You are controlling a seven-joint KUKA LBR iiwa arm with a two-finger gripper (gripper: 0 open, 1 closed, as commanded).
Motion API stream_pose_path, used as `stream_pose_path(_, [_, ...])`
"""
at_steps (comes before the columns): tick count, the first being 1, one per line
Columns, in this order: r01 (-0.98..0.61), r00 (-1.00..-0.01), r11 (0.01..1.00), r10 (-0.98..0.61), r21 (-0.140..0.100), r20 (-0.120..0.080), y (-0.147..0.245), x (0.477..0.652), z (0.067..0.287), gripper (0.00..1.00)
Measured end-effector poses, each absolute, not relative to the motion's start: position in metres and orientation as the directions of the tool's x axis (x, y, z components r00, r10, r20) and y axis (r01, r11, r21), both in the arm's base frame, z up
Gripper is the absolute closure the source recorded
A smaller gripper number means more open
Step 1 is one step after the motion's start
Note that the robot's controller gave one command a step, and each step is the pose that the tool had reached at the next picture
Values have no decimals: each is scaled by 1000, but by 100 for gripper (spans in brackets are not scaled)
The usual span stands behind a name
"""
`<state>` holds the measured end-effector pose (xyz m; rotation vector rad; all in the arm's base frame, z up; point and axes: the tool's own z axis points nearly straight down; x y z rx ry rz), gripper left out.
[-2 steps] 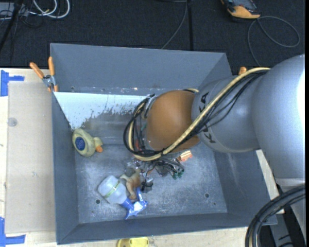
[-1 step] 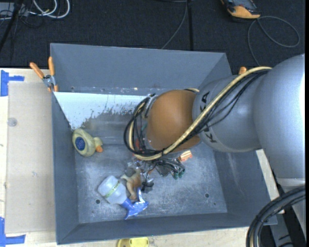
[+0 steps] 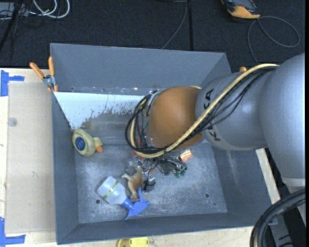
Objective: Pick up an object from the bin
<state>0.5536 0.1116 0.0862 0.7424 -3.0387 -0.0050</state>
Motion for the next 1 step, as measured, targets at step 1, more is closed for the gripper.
stream_pose_path(1, [-461,-887,887,-461,6,13,112,553,109,100])
